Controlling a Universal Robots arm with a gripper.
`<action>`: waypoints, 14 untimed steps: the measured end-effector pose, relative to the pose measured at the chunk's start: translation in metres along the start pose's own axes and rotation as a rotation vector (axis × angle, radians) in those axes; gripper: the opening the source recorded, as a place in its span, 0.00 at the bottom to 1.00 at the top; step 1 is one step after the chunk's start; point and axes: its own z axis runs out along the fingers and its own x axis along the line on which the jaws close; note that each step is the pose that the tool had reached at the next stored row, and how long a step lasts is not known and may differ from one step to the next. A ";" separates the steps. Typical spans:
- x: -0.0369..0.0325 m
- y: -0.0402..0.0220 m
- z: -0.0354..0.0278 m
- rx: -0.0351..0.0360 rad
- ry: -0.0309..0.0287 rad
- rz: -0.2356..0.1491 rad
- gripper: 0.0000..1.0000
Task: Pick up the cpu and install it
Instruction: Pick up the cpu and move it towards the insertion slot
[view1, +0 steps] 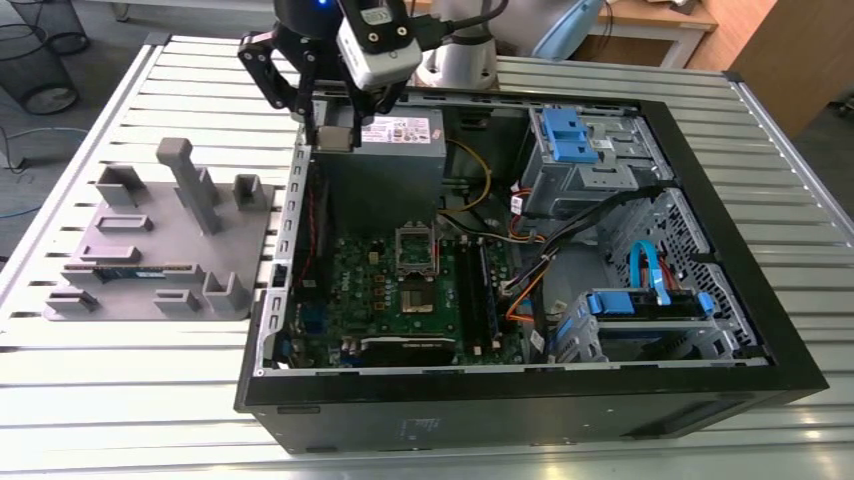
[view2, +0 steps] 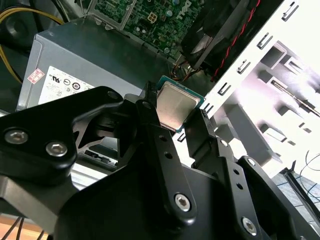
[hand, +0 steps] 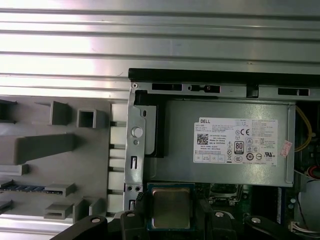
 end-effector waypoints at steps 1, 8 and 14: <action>-0.0006 0.0000 0.0000 0.0000 0.0006 0.000 0.47; -0.0012 0.0000 -0.0001 0.0000 0.0015 0.000 0.47; -0.0015 0.0000 0.0004 -0.0001 0.0014 0.000 0.47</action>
